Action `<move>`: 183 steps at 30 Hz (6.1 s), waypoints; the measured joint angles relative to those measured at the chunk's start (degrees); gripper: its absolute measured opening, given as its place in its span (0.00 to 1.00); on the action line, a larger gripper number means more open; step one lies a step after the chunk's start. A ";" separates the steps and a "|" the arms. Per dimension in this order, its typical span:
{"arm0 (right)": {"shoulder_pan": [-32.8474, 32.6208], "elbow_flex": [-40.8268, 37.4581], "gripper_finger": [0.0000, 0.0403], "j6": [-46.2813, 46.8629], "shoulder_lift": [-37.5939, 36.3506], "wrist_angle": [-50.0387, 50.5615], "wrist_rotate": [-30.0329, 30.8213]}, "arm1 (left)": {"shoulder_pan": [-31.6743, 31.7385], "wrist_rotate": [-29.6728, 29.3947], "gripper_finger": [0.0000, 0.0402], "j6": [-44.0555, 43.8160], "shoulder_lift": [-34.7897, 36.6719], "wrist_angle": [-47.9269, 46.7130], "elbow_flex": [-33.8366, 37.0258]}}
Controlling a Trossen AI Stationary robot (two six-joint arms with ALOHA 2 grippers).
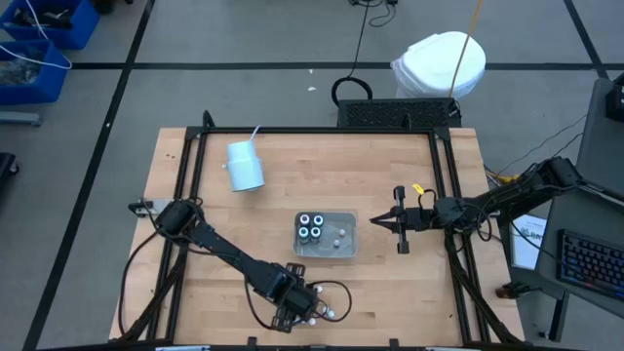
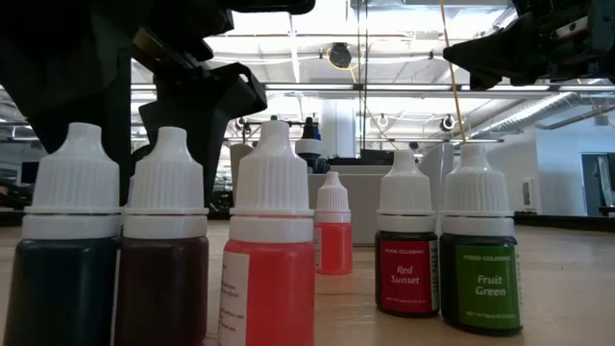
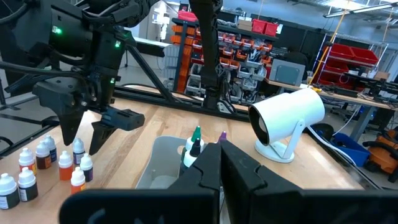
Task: Pick & Place food coloring
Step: Put the left small purple food coloring bottle into the bin
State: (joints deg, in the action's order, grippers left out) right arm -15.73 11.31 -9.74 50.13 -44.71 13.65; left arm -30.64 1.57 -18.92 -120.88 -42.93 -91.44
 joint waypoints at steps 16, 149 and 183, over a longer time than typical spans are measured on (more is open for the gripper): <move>0.00 0.00 0.00 -0.11 0.00 0.00 0.00 | -0.93 -0.07 0.60 -0.44 0.04 2.86 -0.04; -0.11 0.00 0.00 0.09 0.02 0.44 -0.44 | -8.43 -11.19 0.13 -19.08 1.09 -25.16 -5.51; -16.95 26.22 0.44 -44.64 41.41 -7.98 17.90 | 4.42 -24.24 0.13 5.87 1.14 -31.62 -24.33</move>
State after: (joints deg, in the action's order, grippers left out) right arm -32.67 37.53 -54.38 91.54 -52.69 31.55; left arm -26.23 -22.67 -13.06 -119.74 -74.55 -115.77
